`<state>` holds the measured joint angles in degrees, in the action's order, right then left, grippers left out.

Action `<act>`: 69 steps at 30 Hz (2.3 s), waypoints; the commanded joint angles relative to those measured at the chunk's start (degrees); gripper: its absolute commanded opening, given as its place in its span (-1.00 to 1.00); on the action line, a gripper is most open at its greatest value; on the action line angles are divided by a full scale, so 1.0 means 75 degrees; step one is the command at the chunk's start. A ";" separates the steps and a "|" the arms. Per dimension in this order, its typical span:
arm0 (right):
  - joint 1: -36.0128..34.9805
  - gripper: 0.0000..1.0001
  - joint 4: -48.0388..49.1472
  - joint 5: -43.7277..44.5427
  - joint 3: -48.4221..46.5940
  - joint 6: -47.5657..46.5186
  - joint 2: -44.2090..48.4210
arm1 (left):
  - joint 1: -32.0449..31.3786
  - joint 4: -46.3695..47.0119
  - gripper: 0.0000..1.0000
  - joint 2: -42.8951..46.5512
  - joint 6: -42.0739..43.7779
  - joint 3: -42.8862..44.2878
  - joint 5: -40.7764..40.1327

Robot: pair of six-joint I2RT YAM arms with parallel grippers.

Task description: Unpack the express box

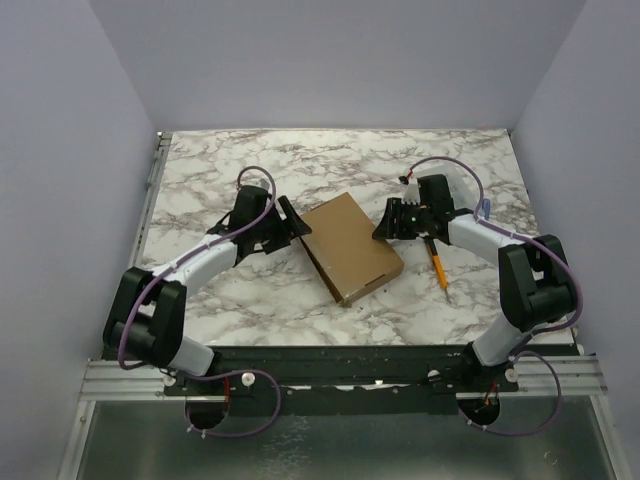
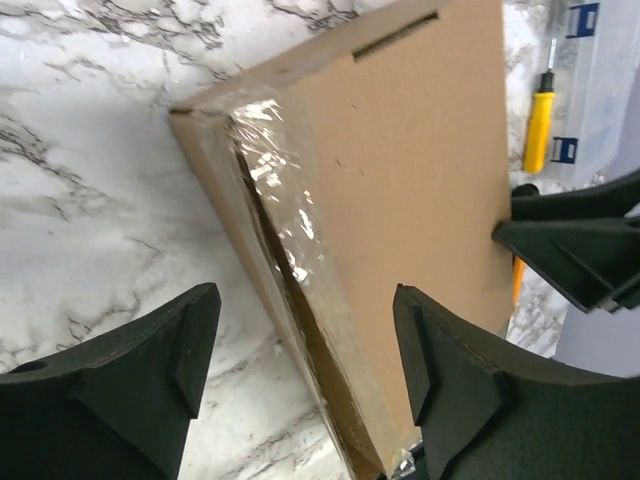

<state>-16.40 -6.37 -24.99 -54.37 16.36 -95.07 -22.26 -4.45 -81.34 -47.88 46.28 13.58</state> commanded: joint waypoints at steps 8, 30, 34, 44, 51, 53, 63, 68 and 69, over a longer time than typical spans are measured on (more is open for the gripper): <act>-0.0086 0.04 -0.0065 -0.0008 0.0125 -0.0295 -0.0079 | 0.0519 -0.0369 0.38 -0.1544 0.1029 0.1108 0.0171; -0.0087 0.01 -0.0094 0.0004 0.0086 -0.0256 -0.0247 | 0.1115 -0.0129 0.21 -0.1419 0.1213 0.0482 -0.0123; -0.0098 -0.01 -0.0134 0.0024 0.0059 -0.0244 -0.0266 | 0.1170 -0.0098 0.20 -0.1458 0.1251 0.0353 -0.0243; -0.0096 -0.05 -0.0178 0.0177 0.0043 -0.0177 -0.0437 | 0.1699 0.0193 -0.01 -0.1121 0.0986 -0.0522 -0.0287; -0.0109 -0.05 -0.0233 0.0256 0.0031 -0.0147 -0.0487 | 0.1926 0.0411 -0.01 -0.0946 0.0933 -0.1067 -0.0328; -0.0110 -0.05 -0.0240 0.0262 0.0033 -0.0152 -0.0485 | 0.2024 0.0554 -0.03 -0.0844 0.0863 -0.1286 -0.0261; -0.0220 -0.05 -0.0182 0.0064 0.0000 -0.0220 -0.0385 | 0.2063 0.1337 0.32 -0.0427 0.0610 -0.1621 0.1209; -0.0227 -0.04 -0.0170 0.0061 0.0019 -0.0236 -0.0277 | 0.1976 0.1790 0.48 0.0200 0.0155 -0.2236 0.1823; -0.0221 -0.04 -0.0170 0.0052 0.0032 -0.0242 -0.0276 | 0.1958 0.1841 0.48 0.0311 0.0077 -0.2379 0.1867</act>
<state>-17.69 -4.08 -26.30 -54.59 16.49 -96.64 -7.01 6.81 -83.09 -44.34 32.62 21.93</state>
